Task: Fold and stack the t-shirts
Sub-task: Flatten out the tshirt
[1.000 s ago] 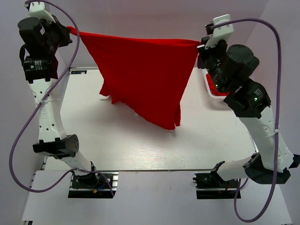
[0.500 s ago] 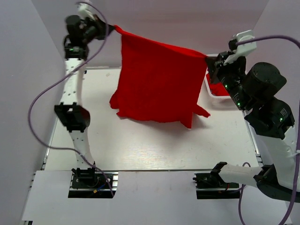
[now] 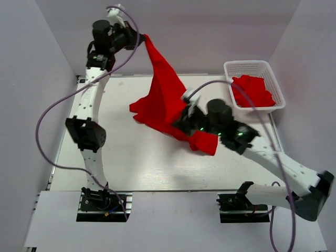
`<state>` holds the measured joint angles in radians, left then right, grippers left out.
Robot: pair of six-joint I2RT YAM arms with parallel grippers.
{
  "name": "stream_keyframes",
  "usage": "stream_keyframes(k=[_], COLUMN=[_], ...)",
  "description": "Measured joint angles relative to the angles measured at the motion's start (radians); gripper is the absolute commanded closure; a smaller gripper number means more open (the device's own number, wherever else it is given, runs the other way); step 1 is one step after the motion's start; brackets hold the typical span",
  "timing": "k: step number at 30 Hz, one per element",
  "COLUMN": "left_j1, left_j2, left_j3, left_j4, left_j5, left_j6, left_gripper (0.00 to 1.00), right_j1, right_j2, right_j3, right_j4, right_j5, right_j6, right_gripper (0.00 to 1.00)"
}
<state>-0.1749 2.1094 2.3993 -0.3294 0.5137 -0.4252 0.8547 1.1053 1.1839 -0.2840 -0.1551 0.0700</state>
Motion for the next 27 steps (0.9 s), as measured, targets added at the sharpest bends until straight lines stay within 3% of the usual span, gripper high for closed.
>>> stream_keyframes(k=[5,10,14,17,18,19,23,27], left_j1=[0.098,0.191,0.229,0.248,0.254,0.261,0.285,0.318], left_j2=[-0.292,-0.547,-0.619,-0.617,-0.617,-0.618,-0.652,-0.739], left_j3=[-0.336,-0.773,-1.043,-1.164,-1.188,-1.206,-1.254,-1.303], left_j4=[-0.129,-0.179,-0.225,-0.260,-0.277,-0.290,-0.313,-0.329], left_j5=[-0.259,-0.458,-0.521,-0.564,-0.582,-0.598,-0.662,-0.720], left_j6=[0.106,0.149,0.163,0.163,0.163,0.162,0.157,0.150], left_gripper=[1.00,1.00,1.00,1.00,1.00,1.00,1.00,1.00], right_j1=[0.107,0.199,0.266,0.305,0.313,0.320,0.315,0.262], right_j2=[0.155,0.288,0.371,0.410,0.421,0.432,0.427,0.381], right_j3=[-0.220,-0.270,-0.279,-0.284,-0.287,-0.292,-0.290,-0.189], right_j4=[0.208,0.412,0.520,0.555,0.560,0.566,0.506,0.396], right_j5=[-0.140,-0.246,-0.312,-0.351,-0.357,-0.362,-0.306,-0.164], right_j6=[0.058,0.082,0.086,0.087,0.087,0.087,0.048,-0.032], right_gripper=[1.00,1.00,1.00,0.70,0.48,0.41,0.16,0.12])
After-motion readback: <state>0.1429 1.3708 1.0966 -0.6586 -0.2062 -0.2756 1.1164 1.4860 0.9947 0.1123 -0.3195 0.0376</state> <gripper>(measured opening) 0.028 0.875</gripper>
